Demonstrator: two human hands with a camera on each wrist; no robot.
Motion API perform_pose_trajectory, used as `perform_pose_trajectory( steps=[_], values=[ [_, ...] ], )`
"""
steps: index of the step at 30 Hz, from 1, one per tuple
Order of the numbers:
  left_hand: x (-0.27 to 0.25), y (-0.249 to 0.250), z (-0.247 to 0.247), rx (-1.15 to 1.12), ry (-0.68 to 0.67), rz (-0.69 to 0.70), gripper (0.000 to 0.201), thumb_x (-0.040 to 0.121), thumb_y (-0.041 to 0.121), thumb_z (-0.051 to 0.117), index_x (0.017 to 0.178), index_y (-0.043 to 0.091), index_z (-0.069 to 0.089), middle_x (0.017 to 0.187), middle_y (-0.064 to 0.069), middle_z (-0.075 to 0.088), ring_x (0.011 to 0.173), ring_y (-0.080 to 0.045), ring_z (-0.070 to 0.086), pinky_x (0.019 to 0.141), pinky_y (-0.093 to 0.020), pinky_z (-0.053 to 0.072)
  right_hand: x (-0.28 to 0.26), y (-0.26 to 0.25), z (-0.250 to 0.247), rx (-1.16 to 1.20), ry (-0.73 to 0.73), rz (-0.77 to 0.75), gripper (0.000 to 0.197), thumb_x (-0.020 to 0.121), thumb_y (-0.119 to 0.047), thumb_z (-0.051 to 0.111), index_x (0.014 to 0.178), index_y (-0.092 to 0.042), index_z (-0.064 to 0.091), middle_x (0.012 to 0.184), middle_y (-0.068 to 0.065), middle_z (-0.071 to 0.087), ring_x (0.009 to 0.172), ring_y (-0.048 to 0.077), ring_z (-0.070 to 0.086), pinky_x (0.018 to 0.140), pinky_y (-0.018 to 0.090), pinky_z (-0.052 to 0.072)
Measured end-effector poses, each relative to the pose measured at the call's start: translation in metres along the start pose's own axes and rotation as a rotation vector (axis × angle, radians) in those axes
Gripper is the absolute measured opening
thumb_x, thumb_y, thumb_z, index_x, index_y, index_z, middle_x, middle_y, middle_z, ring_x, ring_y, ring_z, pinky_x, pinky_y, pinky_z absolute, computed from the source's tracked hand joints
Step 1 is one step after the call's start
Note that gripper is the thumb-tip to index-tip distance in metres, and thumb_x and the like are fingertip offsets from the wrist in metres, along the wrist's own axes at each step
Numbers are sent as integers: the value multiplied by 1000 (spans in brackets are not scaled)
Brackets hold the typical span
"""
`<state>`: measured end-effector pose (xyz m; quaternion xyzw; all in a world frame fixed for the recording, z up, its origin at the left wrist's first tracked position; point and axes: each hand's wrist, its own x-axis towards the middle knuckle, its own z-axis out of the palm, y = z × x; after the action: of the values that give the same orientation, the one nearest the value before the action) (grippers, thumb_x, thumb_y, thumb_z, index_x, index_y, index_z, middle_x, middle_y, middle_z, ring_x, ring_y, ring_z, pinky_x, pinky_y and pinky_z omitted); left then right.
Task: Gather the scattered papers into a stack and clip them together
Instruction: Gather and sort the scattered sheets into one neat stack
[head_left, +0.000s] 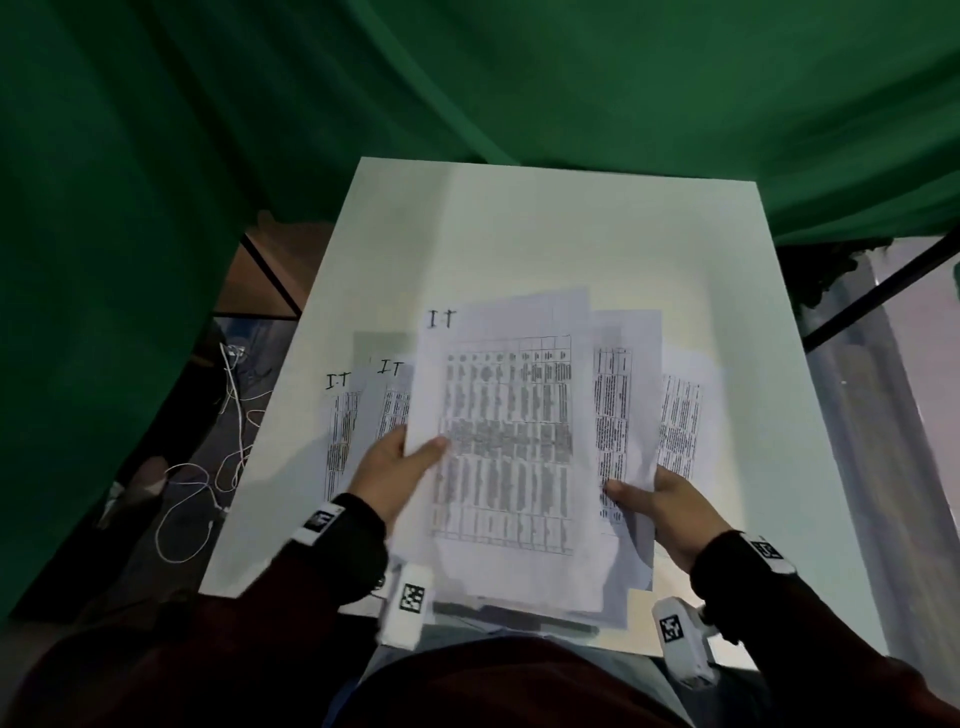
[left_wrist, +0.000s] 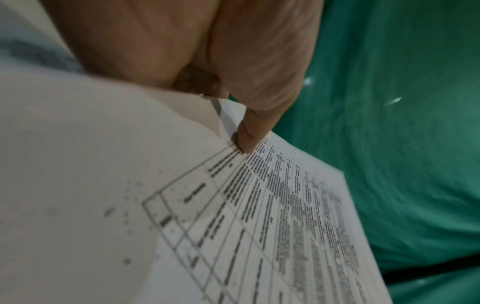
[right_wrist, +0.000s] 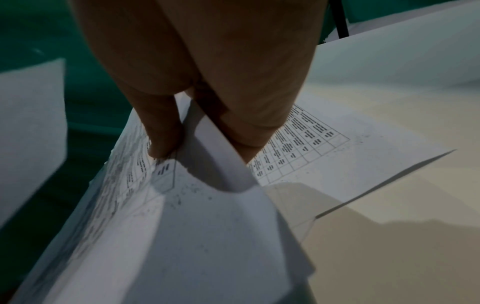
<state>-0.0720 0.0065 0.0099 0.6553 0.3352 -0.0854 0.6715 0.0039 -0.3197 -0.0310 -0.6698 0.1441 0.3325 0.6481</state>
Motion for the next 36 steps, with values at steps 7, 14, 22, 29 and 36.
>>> perform_pose_trajectory(
  steps=[7, 14, 22, 29, 36],
  values=[
    [20, -30, 41, 73, -45, -152, 80, 83, 43, 78, 145, 33, 29, 135, 1, 53, 125, -24, 51, 106, -39, 36, -14, -18, 9, -69, -139, 21, 21, 98, -1, 61, 117, -2, 69, 113, 21, 77, 97, 31, 78, 81, 38, 61],
    [14, -24, 52, 207, -108, 24, 33, 96, 31, 65, 126, 36, 51, 115, 13, 63, 115, -15, 58, 95, -32, 41, -10, -13, 3, -35, -77, 161, 95, 76, -82, 63, 150, -24, 51, 148, -10, 57, 137, 17, 54, 124, 45, 30],
    [28, -41, 27, 342, -3, 62, 34, 95, 38, 66, 126, 30, 56, 127, 4, 65, 106, -11, 63, 88, -34, 54, -3, 3, -1, -195, 45, -14, 26, 94, -13, 71, 120, -10, 68, 110, 11, 79, 108, 35, 72, 106, 58, 49],
    [55, -62, -54, 874, 377, -232, 108, 65, 46, 89, 152, 24, 28, 146, -18, 30, 136, -42, 33, 106, -59, 40, -4, 10, -19, -226, 68, -1, 24, 93, -15, 73, 117, -13, 70, 107, 11, 80, 109, 38, 71, 104, 56, 51],
    [66, -66, -68, 687, 330, -178, 67, 84, 26, 79, 138, 17, 41, 130, -18, 62, 103, -36, 64, 96, -45, 52, -9, 1, -18, -250, 52, 13, 24, 94, -18, 73, 117, -14, 69, 109, 13, 79, 107, 37, 71, 101, 52, 54]
  ],
)
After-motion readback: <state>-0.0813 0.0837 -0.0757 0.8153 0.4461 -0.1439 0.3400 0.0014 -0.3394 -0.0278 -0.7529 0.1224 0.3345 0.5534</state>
